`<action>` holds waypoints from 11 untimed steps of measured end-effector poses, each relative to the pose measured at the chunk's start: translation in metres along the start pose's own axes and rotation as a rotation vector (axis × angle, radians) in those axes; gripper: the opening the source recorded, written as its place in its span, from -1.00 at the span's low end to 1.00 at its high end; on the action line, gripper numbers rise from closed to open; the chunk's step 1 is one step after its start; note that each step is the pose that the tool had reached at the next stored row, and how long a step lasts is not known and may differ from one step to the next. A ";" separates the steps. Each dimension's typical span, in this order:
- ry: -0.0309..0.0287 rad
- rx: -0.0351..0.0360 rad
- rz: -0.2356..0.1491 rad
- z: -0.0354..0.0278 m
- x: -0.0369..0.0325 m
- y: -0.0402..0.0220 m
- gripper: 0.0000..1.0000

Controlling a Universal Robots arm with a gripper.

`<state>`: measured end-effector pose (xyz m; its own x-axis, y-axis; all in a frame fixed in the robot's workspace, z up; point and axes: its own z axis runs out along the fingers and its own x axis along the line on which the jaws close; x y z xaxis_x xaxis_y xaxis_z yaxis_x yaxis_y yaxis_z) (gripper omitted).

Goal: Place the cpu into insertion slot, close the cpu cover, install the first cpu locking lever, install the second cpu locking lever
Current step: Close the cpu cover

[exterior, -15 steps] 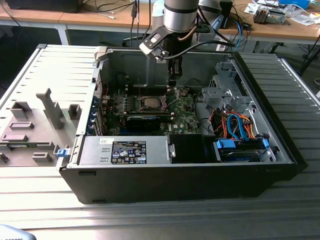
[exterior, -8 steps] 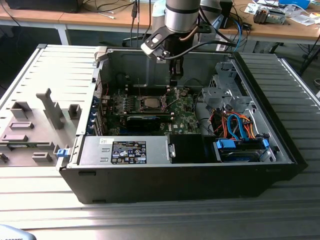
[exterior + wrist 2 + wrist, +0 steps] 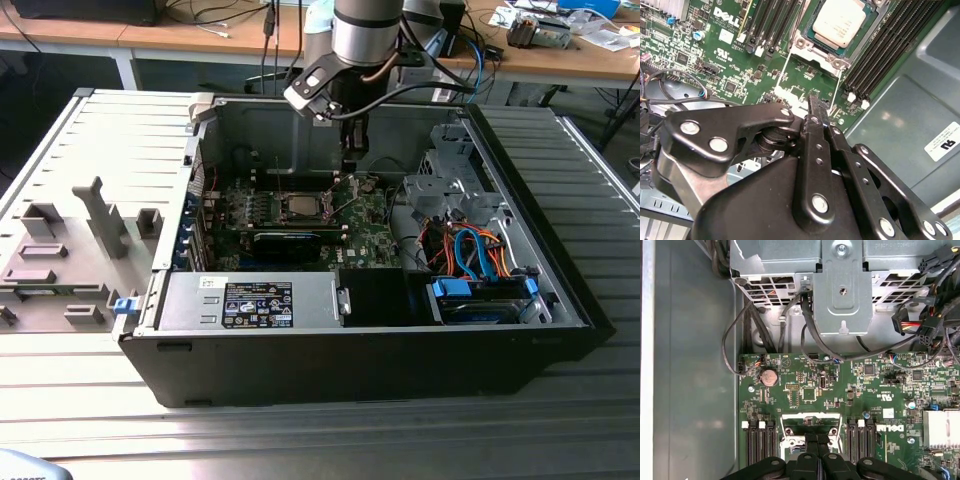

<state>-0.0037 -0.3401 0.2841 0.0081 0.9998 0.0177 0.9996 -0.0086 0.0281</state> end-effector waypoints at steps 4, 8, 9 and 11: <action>0.0000 -0.0001 0.000 0.0002 0.0000 0.0016 -0.79; 0.0000 0.0000 0.000 0.0004 0.0000 0.0031 -0.79; 0.0000 0.0000 0.000 0.0005 0.0000 0.0035 -0.79; 0.0000 0.0000 0.000 0.0007 0.0000 0.0047 -0.79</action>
<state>0.0010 -0.3401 0.2835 0.0081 0.9998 0.0177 0.9996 -0.0086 0.0282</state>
